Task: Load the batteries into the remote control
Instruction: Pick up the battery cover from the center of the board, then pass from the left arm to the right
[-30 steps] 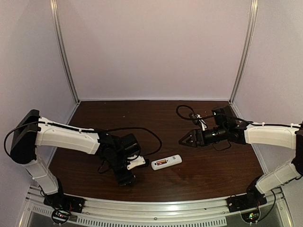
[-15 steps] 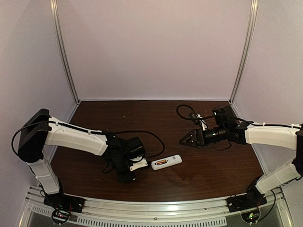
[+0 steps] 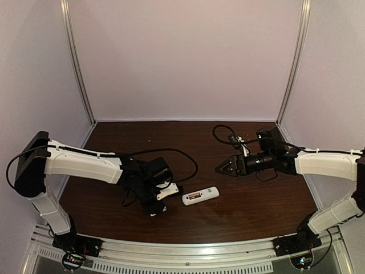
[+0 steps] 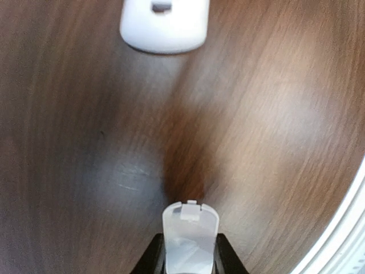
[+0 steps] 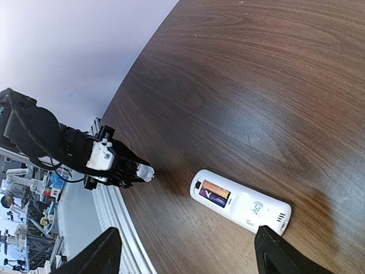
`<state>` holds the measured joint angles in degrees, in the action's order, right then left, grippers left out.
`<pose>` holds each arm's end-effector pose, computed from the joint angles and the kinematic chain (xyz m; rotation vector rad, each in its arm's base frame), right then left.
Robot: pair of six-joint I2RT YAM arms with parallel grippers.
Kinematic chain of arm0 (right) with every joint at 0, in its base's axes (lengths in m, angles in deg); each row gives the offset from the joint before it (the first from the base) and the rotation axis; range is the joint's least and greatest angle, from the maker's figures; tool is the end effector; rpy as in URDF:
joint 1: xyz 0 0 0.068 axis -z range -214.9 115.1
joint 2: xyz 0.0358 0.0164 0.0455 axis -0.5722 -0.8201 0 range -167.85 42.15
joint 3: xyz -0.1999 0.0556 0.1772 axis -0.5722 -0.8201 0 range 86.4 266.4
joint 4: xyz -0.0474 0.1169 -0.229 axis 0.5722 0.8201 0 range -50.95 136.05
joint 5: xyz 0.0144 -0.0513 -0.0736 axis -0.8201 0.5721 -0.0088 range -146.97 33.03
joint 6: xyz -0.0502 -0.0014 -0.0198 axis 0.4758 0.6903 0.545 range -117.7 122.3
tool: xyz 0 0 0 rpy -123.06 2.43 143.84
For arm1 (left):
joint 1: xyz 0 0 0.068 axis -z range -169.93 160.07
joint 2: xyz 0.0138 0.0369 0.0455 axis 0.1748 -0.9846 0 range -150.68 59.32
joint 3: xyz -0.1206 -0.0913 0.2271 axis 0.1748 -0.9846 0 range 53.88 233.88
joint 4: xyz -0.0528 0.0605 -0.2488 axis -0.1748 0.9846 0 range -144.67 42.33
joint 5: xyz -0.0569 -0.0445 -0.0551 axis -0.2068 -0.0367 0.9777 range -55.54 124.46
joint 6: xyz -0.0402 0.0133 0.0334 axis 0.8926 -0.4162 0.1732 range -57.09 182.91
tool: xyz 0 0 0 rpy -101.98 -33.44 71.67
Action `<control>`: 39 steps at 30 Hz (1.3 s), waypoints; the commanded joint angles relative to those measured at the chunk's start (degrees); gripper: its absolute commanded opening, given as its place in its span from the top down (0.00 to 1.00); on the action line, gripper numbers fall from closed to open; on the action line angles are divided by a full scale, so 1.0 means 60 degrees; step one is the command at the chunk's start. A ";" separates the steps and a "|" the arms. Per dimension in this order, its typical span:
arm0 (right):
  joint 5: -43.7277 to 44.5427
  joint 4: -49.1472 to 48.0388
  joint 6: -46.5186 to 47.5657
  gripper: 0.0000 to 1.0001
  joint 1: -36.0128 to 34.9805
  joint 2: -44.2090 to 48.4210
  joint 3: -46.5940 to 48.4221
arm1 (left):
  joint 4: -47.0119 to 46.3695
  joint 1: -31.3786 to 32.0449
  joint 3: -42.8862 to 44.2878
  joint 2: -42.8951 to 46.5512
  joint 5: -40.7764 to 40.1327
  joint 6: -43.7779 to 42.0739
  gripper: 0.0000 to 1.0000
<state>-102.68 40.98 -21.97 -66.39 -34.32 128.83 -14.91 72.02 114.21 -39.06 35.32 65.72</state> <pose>0.2210 0.1653 0.2247 -0.6339 2.2494 1.3958 0.1460 -0.2752 0.1638 1.4649 2.5769 -0.1882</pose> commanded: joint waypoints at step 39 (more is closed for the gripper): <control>0.7272 -0.2739 0.2072 0.56 -0.4321 -0.0845 0.2101 | -1.1024 -0.1494 -0.1589 0.3135 -0.0270 0.7998 0.71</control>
<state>-63.12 23.04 -12.15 -91.28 -37.93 138.17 -75.97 63.19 105.45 -19.11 34.10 110.94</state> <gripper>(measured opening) 0.443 0.287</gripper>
